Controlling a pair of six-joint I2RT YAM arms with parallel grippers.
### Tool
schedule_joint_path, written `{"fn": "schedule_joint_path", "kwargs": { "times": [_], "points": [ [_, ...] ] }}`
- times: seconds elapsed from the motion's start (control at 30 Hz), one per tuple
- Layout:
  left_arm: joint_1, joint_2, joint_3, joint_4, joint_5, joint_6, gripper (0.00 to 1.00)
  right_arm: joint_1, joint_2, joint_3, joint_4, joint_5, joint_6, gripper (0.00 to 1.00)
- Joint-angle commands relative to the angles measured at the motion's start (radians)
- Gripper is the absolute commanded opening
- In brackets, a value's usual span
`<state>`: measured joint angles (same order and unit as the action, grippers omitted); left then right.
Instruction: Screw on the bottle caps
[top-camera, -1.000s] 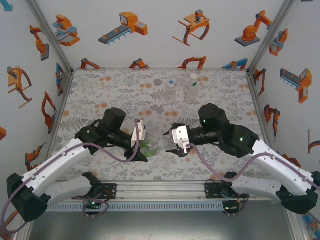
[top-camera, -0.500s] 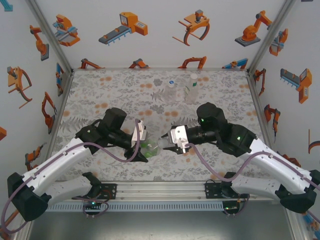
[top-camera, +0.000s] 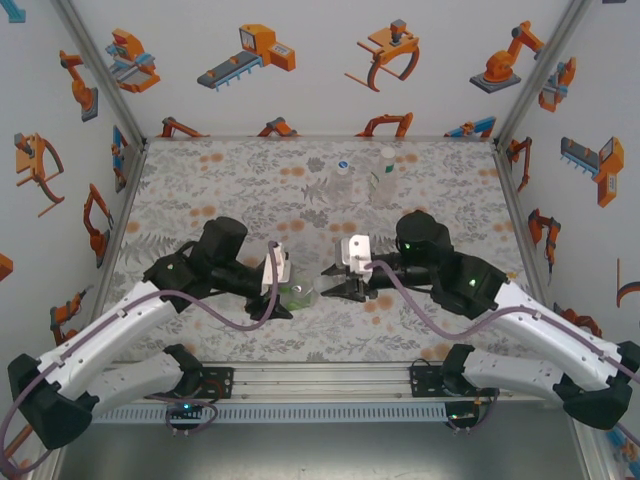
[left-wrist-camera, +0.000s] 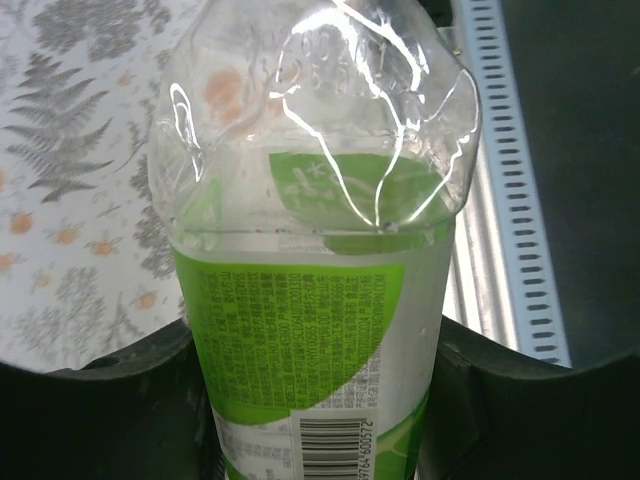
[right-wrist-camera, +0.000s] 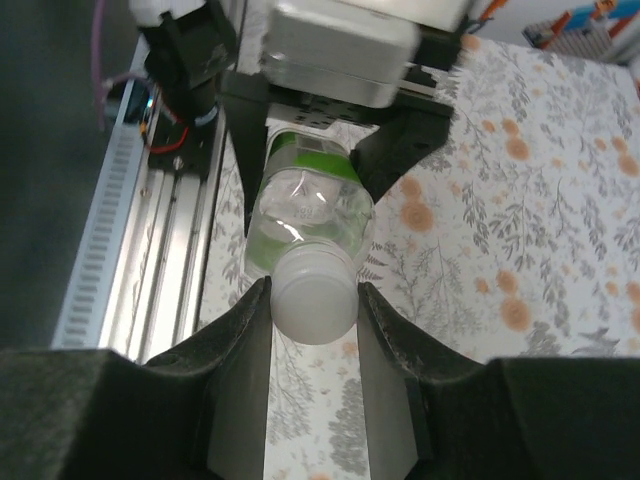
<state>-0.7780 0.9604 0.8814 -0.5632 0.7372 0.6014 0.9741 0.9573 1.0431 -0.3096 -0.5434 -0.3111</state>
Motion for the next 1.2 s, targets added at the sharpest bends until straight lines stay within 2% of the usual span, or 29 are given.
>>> {"fn": "schedule_joint_path", "kwargs": {
  "times": [0.0,0.1,0.23,0.53,0.6,0.8,0.93,0.97,1.03,1.1,1.17],
  "points": [
    [-0.002,-0.05,-0.018,0.084,-0.107,-0.013,0.0,0.002,-0.02,-0.08,0.205,0.208,0.385,0.0],
    [-0.002,-0.065,-0.025,0.1,-0.19,-0.024,0.0,0.003,-0.031,-0.141,0.301,0.319,0.637,0.0],
    [-0.002,-0.081,-0.034,0.119,-0.273,-0.035,0.0,0.004,-0.028,-0.166,0.312,0.432,0.895,0.0],
    [-0.002,-0.088,-0.045,0.141,-0.442,-0.061,0.0,0.003,0.027,-0.142,0.196,0.531,1.43,0.0],
    [-0.005,-0.08,-0.045,0.14,-0.484,-0.067,0.0,0.002,0.041,-0.146,0.209,0.521,1.491,0.0],
    [-0.008,-0.071,-0.039,0.139,-0.588,-0.078,0.0,-0.01,0.057,-0.16,0.204,0.527,1.548,0.0],
    [-0.007,-0.076,-0.041,0.134,-0.522,-0.068,0.0,-0.011,0.051,-0.16,0.252,0.508,1.456,0.0],
    [-0.008,-0.078,-0.041,0.133,-0.498,-0.063,0.0,-0.011,0.043,-0.157,0.254,0.504,1.423,0.03],
    [-0.007,-0.083,-0.042,0.133,-0.44,-0.053,0.0,-0.011,0.022,-0.153,0.265,0.498,1.316,0.31],
    [-0.007,-0.084,-0.044,0.134,-0.39,-0.048,0.0,-0.011,-0.004,-0.146,0.265,0.489,1.205,0.51],
    [-0.007,-0.084,-0.045,0.133,-0.334,-0.039,0.0,-0.012,-0.029,-0.126,0.244,0.463,1.072,0.62]
  ]
}}
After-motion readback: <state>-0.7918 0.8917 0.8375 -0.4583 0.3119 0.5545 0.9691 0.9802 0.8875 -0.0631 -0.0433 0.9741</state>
